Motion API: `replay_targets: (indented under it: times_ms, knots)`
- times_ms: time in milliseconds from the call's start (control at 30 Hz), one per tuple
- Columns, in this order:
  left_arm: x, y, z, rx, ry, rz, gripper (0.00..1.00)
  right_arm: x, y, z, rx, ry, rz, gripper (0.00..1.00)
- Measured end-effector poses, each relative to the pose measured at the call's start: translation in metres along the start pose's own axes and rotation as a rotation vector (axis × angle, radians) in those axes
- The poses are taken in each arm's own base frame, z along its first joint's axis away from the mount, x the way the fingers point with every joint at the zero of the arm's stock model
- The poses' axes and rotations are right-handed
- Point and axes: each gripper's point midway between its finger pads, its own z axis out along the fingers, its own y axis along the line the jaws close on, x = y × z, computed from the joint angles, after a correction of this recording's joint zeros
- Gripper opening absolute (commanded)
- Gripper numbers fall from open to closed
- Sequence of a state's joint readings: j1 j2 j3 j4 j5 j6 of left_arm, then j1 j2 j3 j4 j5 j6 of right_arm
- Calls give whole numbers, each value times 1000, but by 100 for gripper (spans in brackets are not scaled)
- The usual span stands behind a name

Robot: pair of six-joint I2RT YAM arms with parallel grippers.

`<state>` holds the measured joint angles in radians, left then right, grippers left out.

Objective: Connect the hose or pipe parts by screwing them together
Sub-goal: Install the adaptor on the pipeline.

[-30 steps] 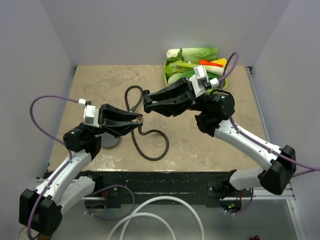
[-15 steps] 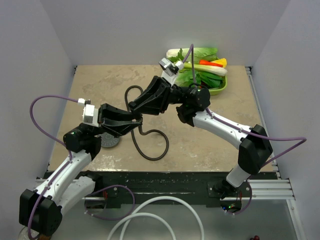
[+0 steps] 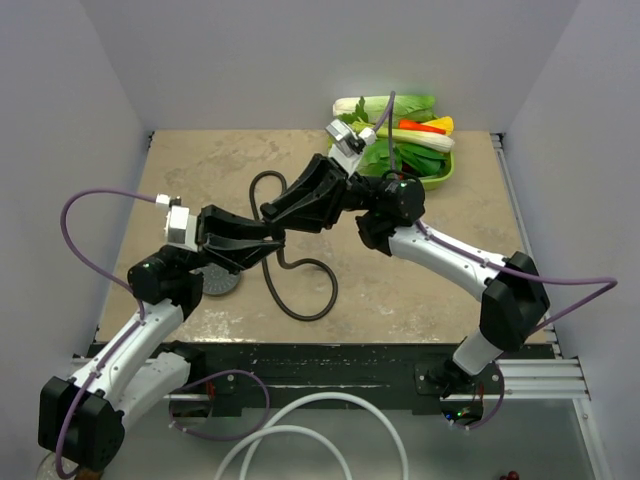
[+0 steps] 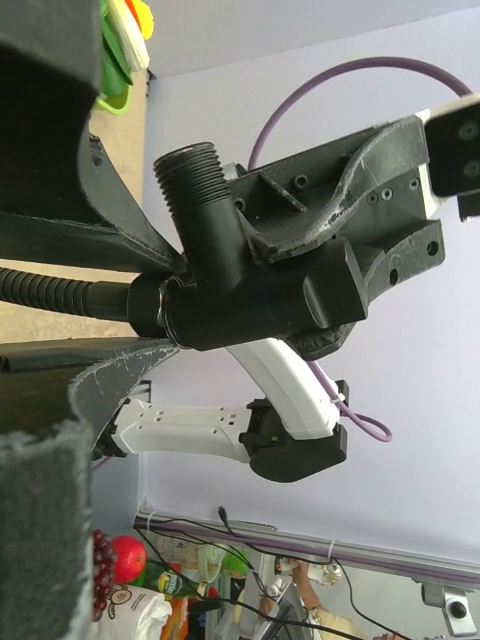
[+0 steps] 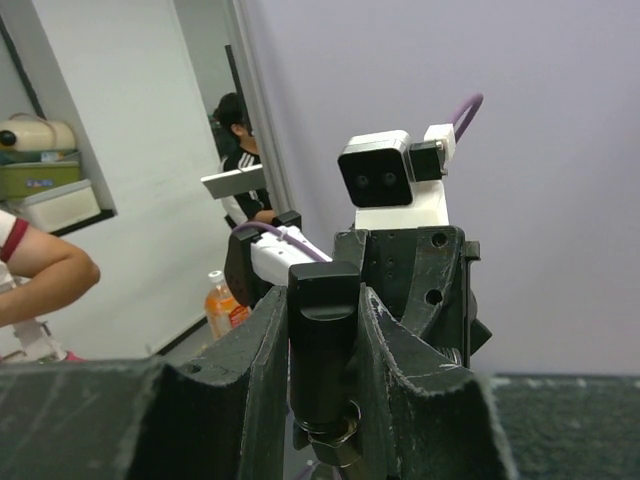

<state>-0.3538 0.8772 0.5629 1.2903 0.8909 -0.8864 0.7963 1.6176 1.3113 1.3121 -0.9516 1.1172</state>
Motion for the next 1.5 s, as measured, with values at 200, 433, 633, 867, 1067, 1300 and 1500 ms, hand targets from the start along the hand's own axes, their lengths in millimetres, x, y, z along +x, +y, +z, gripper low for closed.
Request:
replay_targets:
  times_ms: [200,433,633,867,1067,1300,1500]
  knots:
    - [5,2,-1,-6,16,-37,0,1,5,-8,31,-37,-157,0]
    - [4,3,-1,-7,21,-38,0,1,10,-11,44,-64,-327,0]
    - [4,5,-1,-16,22,-37,0,1,7,-10,52,-81,-349,0]
    - [4,7,-2,-23,26,-40,0,3,-5,-10,77,-114,-306,0]
    - [6,10,-3,-34,33,-52,0,4,-11,-11,91,-132,-283,0]
    - [7,9,-3,-33,37,-54,0,5,-10,-13,95,-135,-289,0]
    - [8,9,-3,-33,39,-54,0,6,-1,-15,103,-131,-381,0]
